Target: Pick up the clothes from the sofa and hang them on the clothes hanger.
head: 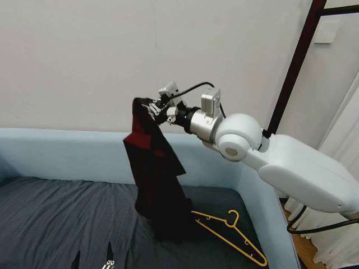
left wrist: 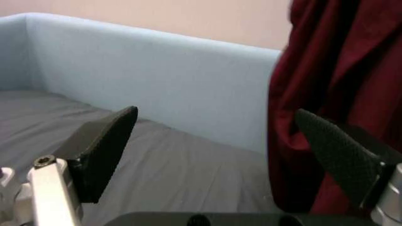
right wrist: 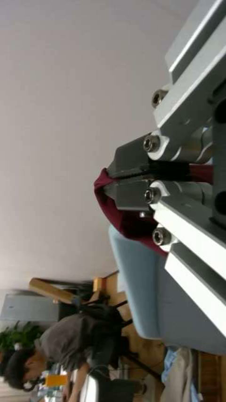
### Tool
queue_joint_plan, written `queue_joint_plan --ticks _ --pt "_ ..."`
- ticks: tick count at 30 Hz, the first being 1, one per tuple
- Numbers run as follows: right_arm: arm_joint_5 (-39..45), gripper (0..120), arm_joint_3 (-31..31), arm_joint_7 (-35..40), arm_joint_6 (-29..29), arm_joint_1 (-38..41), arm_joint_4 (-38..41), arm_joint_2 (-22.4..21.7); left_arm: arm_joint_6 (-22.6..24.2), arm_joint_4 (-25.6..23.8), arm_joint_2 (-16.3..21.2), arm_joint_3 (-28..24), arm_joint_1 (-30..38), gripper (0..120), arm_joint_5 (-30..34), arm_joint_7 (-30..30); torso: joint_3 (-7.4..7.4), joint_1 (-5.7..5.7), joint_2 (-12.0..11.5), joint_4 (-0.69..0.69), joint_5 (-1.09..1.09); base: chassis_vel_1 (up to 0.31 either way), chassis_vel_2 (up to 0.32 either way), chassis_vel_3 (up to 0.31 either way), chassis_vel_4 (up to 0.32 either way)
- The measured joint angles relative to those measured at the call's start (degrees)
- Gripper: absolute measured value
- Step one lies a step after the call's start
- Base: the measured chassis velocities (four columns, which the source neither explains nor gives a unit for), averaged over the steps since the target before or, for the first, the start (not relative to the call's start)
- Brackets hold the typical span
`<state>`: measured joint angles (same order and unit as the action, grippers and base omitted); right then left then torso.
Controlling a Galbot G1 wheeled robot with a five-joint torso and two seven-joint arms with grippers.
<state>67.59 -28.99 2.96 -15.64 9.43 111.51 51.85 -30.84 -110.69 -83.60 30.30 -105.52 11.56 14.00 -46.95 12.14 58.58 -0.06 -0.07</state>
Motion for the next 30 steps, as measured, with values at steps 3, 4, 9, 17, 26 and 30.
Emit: queue_joint_plan --ticks 3,4,9,17,26,30 --pt "-3.6 0 0.8 -1.8 1.9 -9.1 1.1 -5.1 0.4 0.2 0.0 -0.3 -0.1 99 -0.3 0.0 -0.01 0.00 0.0 -0.04 0.05 0.000 0.000 0.000 0.000" --pt "-3.6 0 0.8 -1.8 1.9 -9.1 1.1 -5.1 0.4 0.2 0.0 -0.3 -0.1 99 -0.3 0.0 -0.01 0.00 0.0 -0.04 0.05 0.000 0.000 0.000 0.000" --pt "-7.0 0 2.9 -3.1 4.6 -29.7 -0.3 -9.0 1.3 0.5 -0.1 -0.4 -0.2 99 -0.8 -0.1 -0.01 0.00 0.0 -0.03 0.05 0.000 0.000 0.000 0.000" --pt "-25.3 0 3.4 -10.5 13.4 -49.1 -12.8 -6.7 1.7 1.6 -0.4 -0.2 -0.6 99 -1.5 -0.1 -0.01 0.00 0.0 0.00 0.03 0.000 0.000 0.000 0.000" --pt "-28.4 0 5.0 -15.0 17.8 -50.1 -24.3 -6.5 1.8 2.5 0.1 -0.7 0.0 99 -1.8 -0.1 -0.01 0.00 0.0 -0.01 0.02 0.000 0.000 0.000 0.000" --pt "-29.4 0 6.4 -16.4 18.4 -50.3 -26.9 -6.8 2.2 2.9 0.4 -1.3 0.7 99 -1.8 -0.1 -0.01 0.00 0.0 -0.01 0.01 0.000 0.000 0.000 0.000"
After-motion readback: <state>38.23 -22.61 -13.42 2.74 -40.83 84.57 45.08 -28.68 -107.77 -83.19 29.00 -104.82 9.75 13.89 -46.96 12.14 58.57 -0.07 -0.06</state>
